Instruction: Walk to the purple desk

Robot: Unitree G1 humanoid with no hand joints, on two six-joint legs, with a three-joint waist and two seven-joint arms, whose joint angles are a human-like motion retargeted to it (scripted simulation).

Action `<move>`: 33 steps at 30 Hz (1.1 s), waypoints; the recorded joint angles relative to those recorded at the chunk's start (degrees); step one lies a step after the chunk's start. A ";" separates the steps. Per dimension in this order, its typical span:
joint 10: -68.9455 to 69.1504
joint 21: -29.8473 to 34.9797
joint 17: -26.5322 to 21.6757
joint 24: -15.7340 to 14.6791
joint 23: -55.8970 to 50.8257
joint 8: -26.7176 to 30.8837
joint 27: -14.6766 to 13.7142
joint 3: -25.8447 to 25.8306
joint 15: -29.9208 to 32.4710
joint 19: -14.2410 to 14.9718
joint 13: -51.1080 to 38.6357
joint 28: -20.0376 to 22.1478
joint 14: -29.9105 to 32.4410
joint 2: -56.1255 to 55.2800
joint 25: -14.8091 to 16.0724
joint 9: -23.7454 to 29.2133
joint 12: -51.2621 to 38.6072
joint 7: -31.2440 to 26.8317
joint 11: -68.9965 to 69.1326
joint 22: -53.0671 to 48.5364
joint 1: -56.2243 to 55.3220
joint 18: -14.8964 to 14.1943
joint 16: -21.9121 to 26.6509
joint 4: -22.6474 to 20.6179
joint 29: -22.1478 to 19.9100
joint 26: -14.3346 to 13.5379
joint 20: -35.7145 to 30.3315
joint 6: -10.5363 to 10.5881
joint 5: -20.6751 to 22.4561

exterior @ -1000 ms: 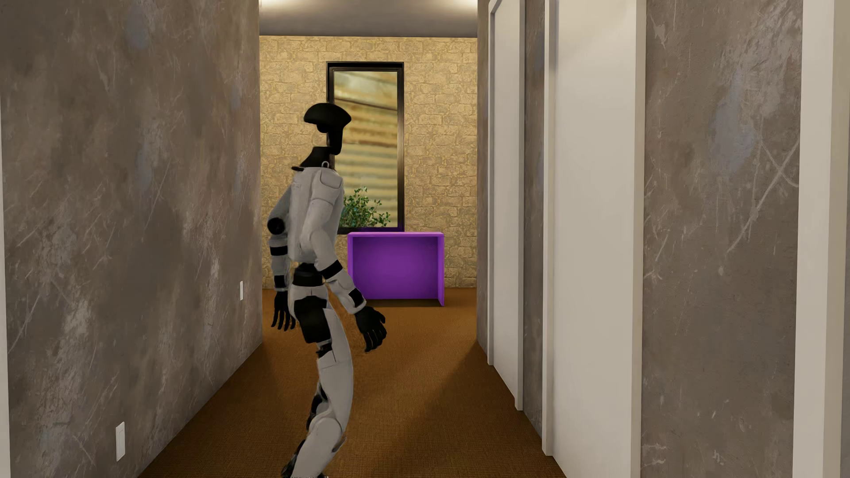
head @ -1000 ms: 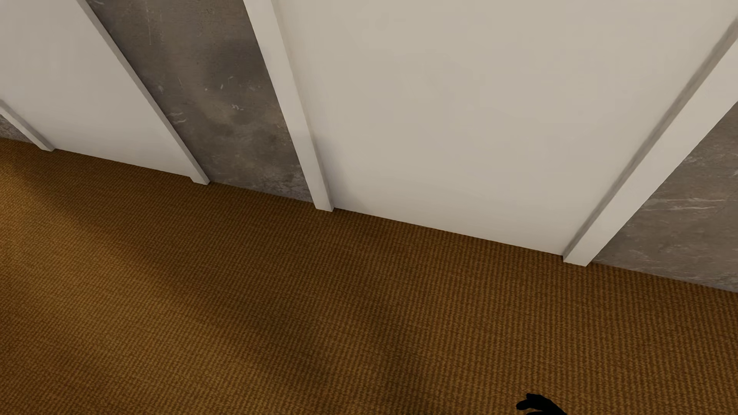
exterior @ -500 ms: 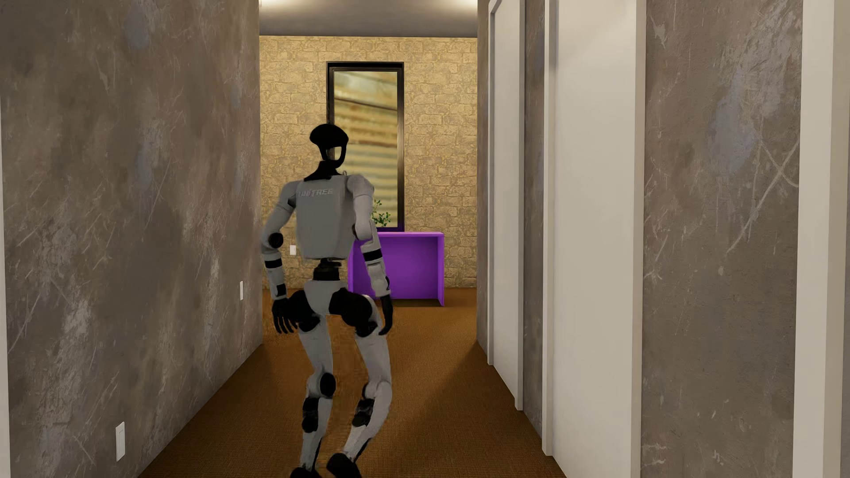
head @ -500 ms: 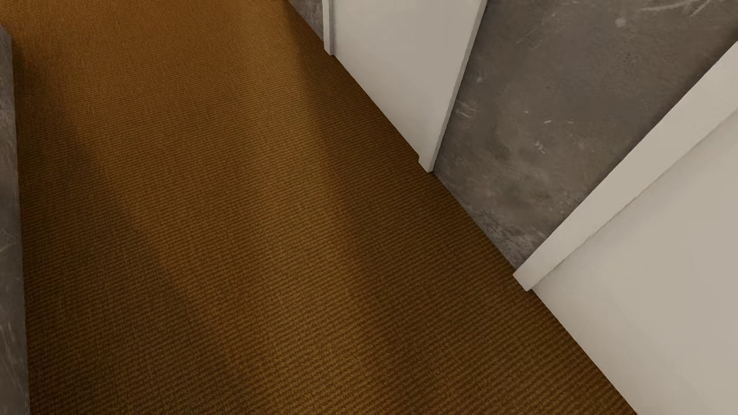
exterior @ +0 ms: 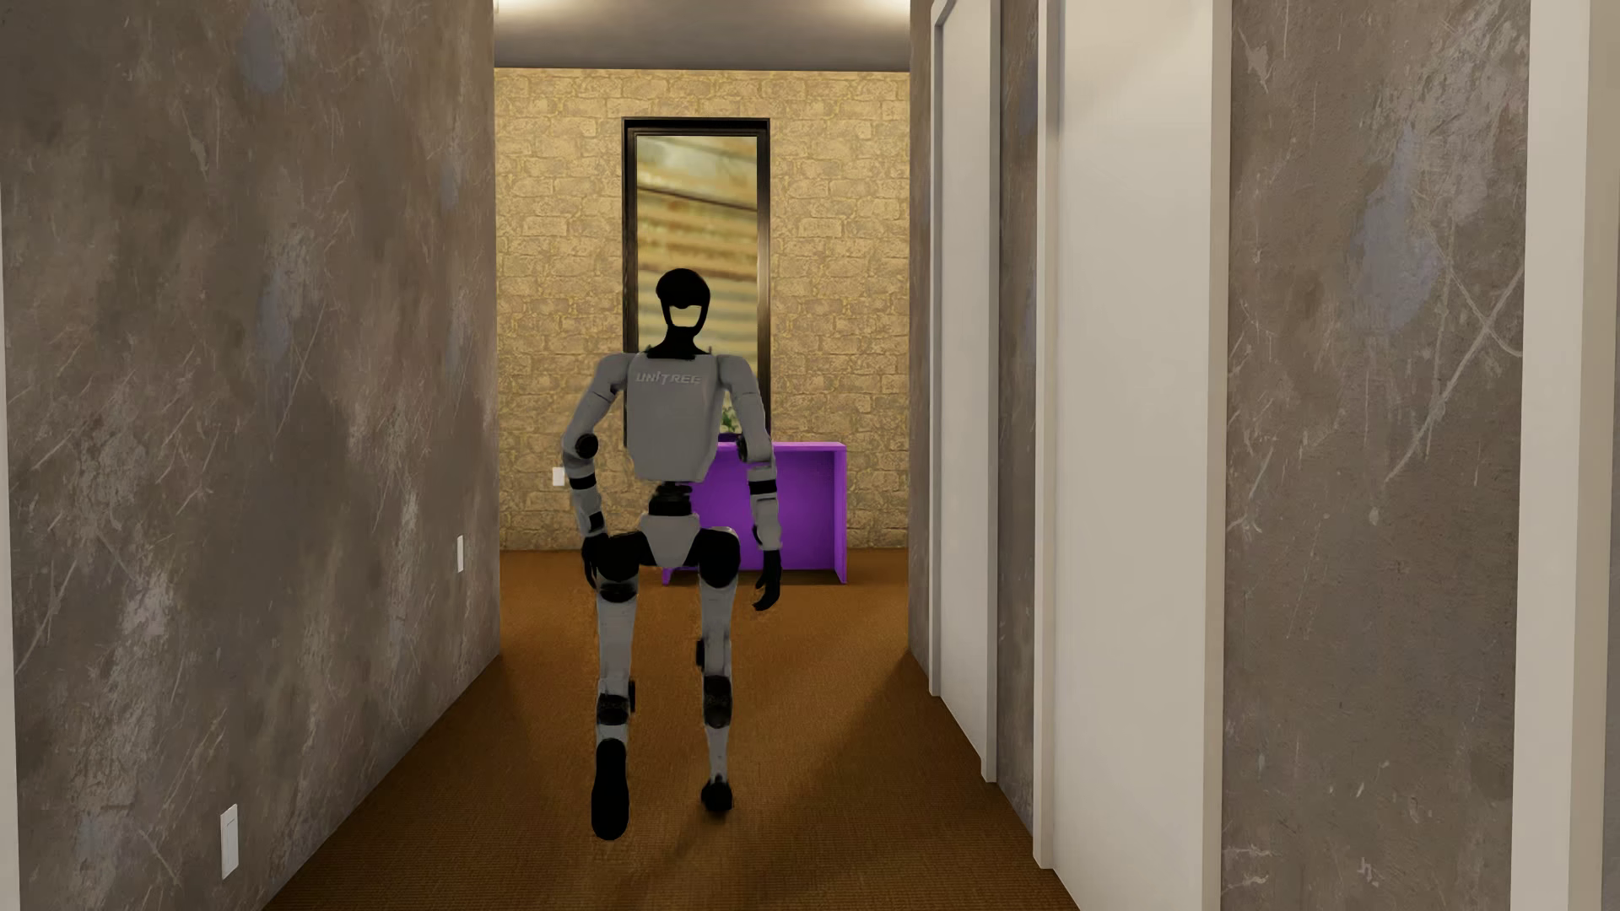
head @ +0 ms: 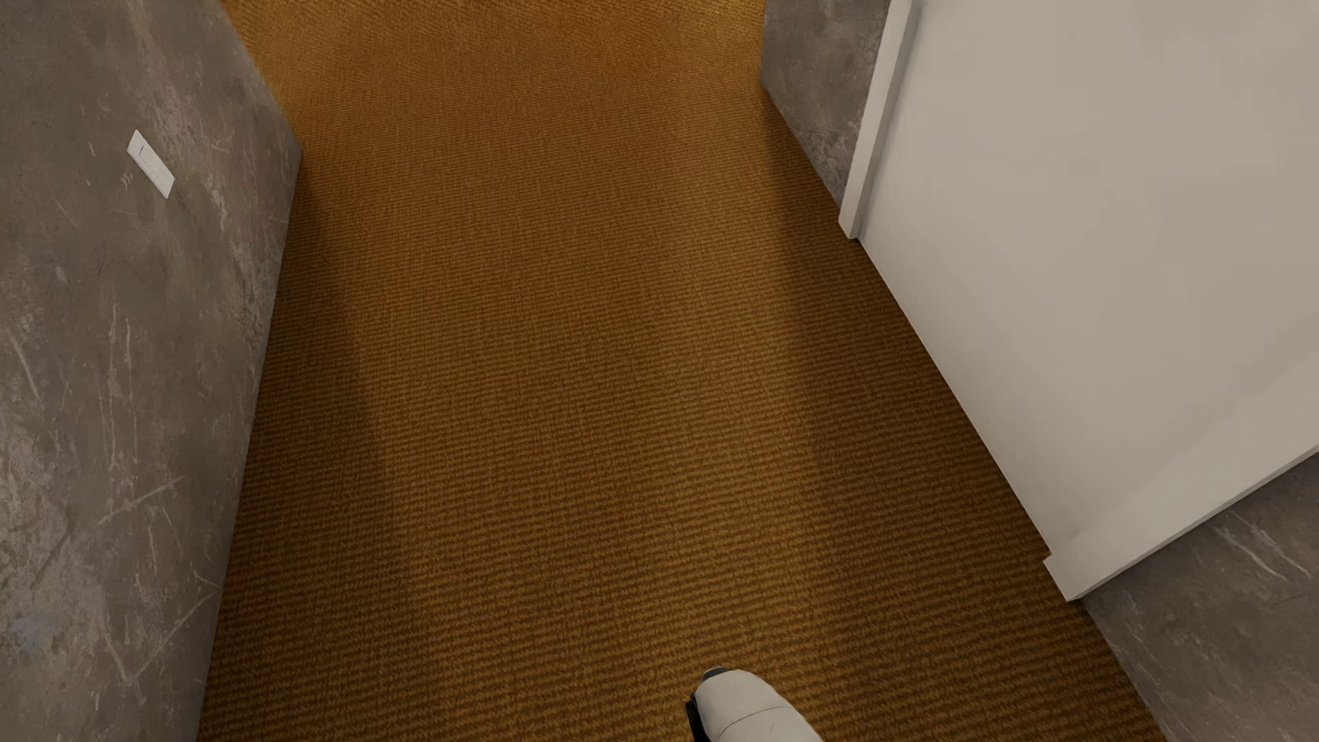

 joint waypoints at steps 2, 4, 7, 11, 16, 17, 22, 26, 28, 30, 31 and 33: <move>7.46 -2.71 1.07 0.00 -8.27 0.00 0.00 8.92 0.40 0.00 -1.86 0.00 -5.23 13.09 0.00 -0.45 5.53 0.00 -7.75 3.16 -13.03 0.00 -1.47 -2.47 0.00 0.00 -1.16 -1.97 1.18; -6.11 -6.02 1.00 0.00 -18.24 0.00 0.00 17.18 2.45 0.00 -3.60 0.00 -0.88 27.66 0.00 -0.75 11.43 0.00 -17.85 5.71 -23.79 0.00 -2.26 -4.62 0.00 0.00 -0.69 -3.37 0.56; -37.75 -10.70 -1.39 0.00 -28.96 0.00 0.00 27.04 0.64 0.00 -10.49 0.00 -7.71 43.90 0.00 -1.08 16.83 0.00 -26.73 6.49 -33.33 0.00 0.01 -5.26 0.00 0.00 -6.48 -4.15 -1.85; -39.24 -16.22 -3.29 0.00 -31.65 0.00 0.00 37.75 7.54 0.00 -15.13 0.00 -16.46 54.50 0.00 -1.57 20.71 0.00 -23.37 10.04 -42.17 0.00 0.74 -2.99 0.00 0.00 -7.51 -5.47 -8.85; -30.10 -7.37 1.25 0.00 -15.53 0.00 0.00 23.70 20.69 0.00 -7.64 0.00 -3.55 34.00 0.00 -1.20 14.53 0.00 19.02 10.44 -28.50 0.00 -1.17 -13.27 0.00 0.00 -5.15 -8.26 -10.65; -33.62 -4.09 1.69 0.00 -11.58 0.00 0.00 19.48 13.35 0.00 -5.37 0.00 -7.13 28.16 0.00 -0.96 11.93 0.00 22.24 7.93 -21.24 0.00 -1.23 -13.99 0.00 0.00 -2.94 -7.16 -8.94; -46.10 1.49 1.00 0.00 0.29 0.00 0.00 2.14 9.70 0.00 7.60 0.00 -28.46 7.31 0.00 -2.20 -0.59 0.00 -12.75 -10.69 6.43 0.00 0.40 -8.49 0.00 0.00 13.34 -2.74 -7.09; -41.78 -2.81 -0.28 0.00 3.62 0.00 0.00 -6.51 8.97 0.00 13.00 0.00 -26.64 0.64 0.00 -5.05 -4.29 0.00 -23.35 -20.74 14.73 0.00 3.43 -2.48 0.00 0.00 21.98 -1.92 -8.25; -27.02 -2.70 -0.74 0.00 6.51 0.00 0.00 -6.27 12.85 0.00 12.43 0.00 -10.94 -1.70 0.00 -5.79 -2.09 0.00 -9.86 -17.98 12.50 0.00 1.62 1.33 0.00 0.00 21.89 0.98 -4.43; -3.91 -1.37 -0.13 0.00 6.29 0.00 0.00 -2.37 6.83 0.00 8.95 0.00 0.67 6.18 0.00 -3.83 0.33 0.00 -5.22 -10.91 4.31 0.00 -0.05 1.77 0.00 0.00 15.30 1.15 -0.09; 4.69 -1.67 0.44 0.00 2.75 0.00 0.00 0.82 5.78 0.00 7.34 0.00 -1.87 11.66 0.00 -3.15 0.33 0.00 -7.32 -5.41 -1.60 0.00 -0.95 0.97 0.00 0.00 10.40 0.67 1.37; 6.25 -4.16 2.11 0.00 -6.94 0.00 0.00 8.96 6.20 0.00 3.47 0.00 -3.77 23.41 0.00 -2.26 4.74 0.00 -14.34 2.15 -12.69 0.00 -2.84 -2.66 0.00 0.00 6.75 -2.49 2.14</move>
